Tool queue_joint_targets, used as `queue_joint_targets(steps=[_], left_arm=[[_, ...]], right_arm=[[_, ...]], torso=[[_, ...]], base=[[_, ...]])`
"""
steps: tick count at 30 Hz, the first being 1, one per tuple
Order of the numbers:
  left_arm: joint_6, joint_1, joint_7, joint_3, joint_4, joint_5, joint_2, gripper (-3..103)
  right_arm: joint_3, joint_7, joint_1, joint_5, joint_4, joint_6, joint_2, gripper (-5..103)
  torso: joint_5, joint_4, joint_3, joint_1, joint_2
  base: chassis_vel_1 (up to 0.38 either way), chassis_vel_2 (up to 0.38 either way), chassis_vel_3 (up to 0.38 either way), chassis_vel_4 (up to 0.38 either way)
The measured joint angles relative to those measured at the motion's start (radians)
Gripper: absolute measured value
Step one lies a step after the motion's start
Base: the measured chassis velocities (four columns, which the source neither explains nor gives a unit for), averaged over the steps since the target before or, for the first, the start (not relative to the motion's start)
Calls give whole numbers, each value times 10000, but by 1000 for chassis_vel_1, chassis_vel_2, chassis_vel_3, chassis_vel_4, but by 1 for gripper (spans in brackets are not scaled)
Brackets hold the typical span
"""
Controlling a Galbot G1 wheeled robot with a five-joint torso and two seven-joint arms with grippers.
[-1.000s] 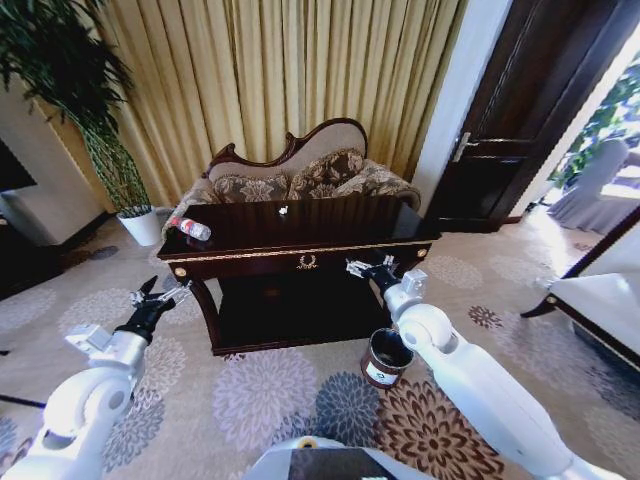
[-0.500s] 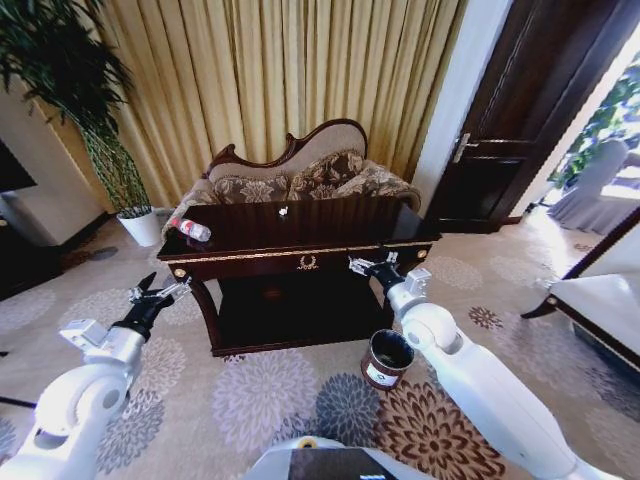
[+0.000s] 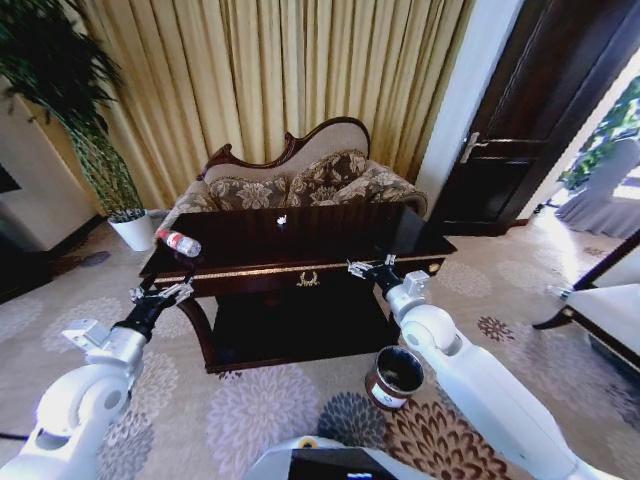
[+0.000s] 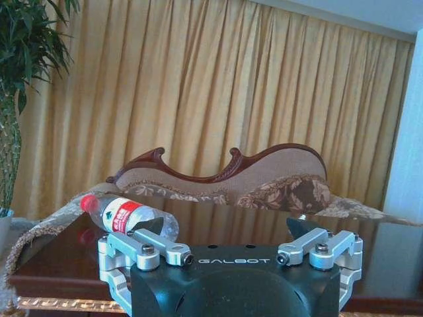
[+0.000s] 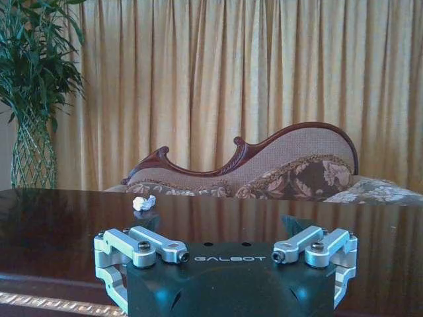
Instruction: Move to the front of the table and place the trash on the table into the trash bin.
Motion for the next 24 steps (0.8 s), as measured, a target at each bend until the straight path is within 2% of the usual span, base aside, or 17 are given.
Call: queue_joint_targets(steps=[12, 24], left_arm=[[-27, 85, 24, -4, -33, 55, -90, 100], [-47, 186, 34, -6, -128, 110, -216, 100]], right_arm=[[-55, -30, -82, 78, 89, -52, 0, 100], [-345, 91, 34, 133, -25, 117, -71, 100]], torso=[[2, -1, -4, -9, 6], [6, -1, 2, 3, -1]], base=[[-150, 145, 152, -137], [-213, 206, 194, -206]])
